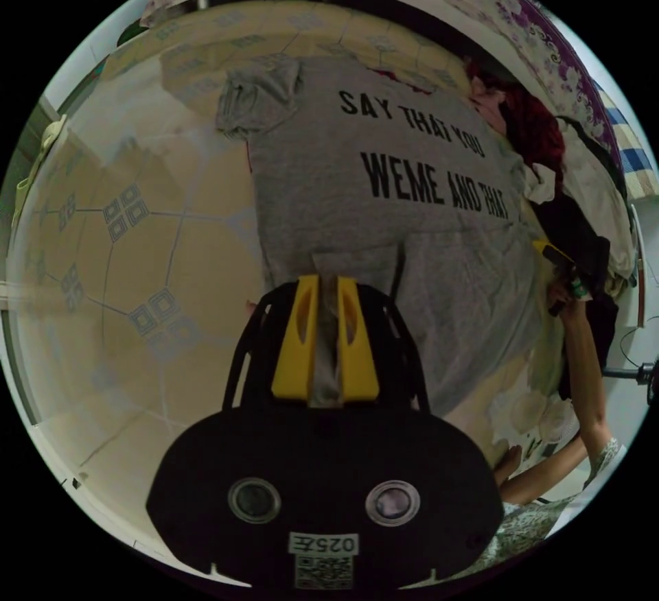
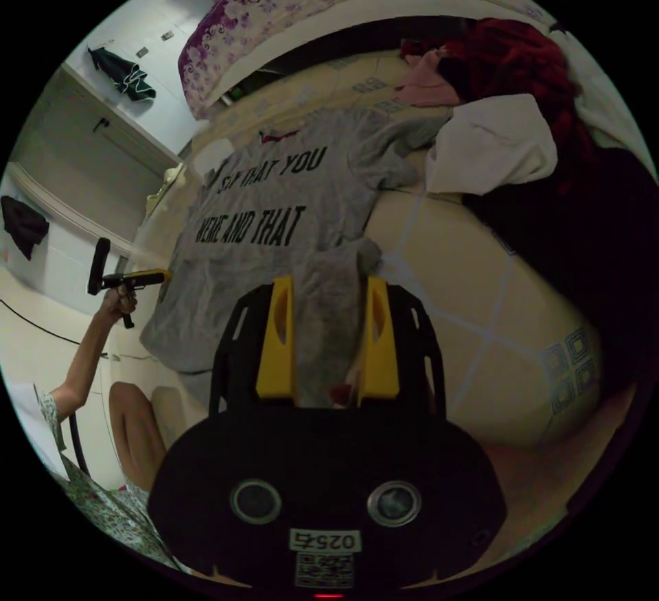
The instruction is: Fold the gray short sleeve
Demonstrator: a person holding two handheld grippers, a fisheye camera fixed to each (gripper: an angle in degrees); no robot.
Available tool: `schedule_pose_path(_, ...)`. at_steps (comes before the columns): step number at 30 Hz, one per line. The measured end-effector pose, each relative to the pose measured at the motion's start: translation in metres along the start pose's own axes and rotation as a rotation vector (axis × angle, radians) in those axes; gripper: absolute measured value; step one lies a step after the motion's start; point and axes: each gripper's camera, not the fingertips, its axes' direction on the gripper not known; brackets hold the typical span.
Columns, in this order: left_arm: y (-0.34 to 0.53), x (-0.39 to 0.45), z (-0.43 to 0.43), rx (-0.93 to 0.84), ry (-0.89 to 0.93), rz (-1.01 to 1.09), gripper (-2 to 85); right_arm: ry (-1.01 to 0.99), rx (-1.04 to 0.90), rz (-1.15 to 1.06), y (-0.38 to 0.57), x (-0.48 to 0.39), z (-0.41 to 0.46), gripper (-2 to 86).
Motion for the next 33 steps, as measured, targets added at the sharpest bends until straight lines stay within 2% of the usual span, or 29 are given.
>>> schedule_pose_path(3,0.009,0.006,0.001,0.033,0.022,-0.002,-0.5,0.013,0.036,0.0,0.005,-0.004,-0.005,9.4)
schedule_pose_path(5,0.019,0.008,-0.002,0.061,0.037,-0.011,-0.8,0.072,0.071,-0.029,0.011,-0.014,-0.014,1.8)
schedule_pose_path(8,0.038,0.01,-0.015,0.114,0.077,-0.026,-0.9,0.08,0.057,-0.113,0.016,-0.031,-0.021,-0.3)
schedule_pose_path(13,0.078,0.018,-0.054,0.215,0.159,-0.028,-1.0,0.09,0.142,-0.203,0.034,-0.068,-0.055,-0.9)
schedule_pose_path(17,0.103,0.025,-0.075,0.249,0.025,0.009,-1.0,0.113,0.156,-0.26,0.041,-0.09,-0.068,-1.0)
schedule_pose_path(21,0.106,0.017,-0.064,0.236,0.099,-0.027,-1.0,0.155,0.121,-0.279,0.038,-0.095,-0.059,-1.0)
schedule_pose_path(27,0.123,0.03,-0.1,0.354,0.003,0.008,-1.1,0.146,0.218,-0.281,0.039,-0.109,-0.092,-1.0)
schedule_pose_path(30,0.11,0.03,-0.126,0.379,-0.043,0.045,-1.0,0.152,0.227,-0.245,0.013,-0.106,-0.103,-0.9)
schedule_pose_path(33,0.068,0.017,-0.115,0.334,-0.039,0.041,-0.8,0.143,0.17,-0.205,-0.028,-0.083,-0.073,-0.5)
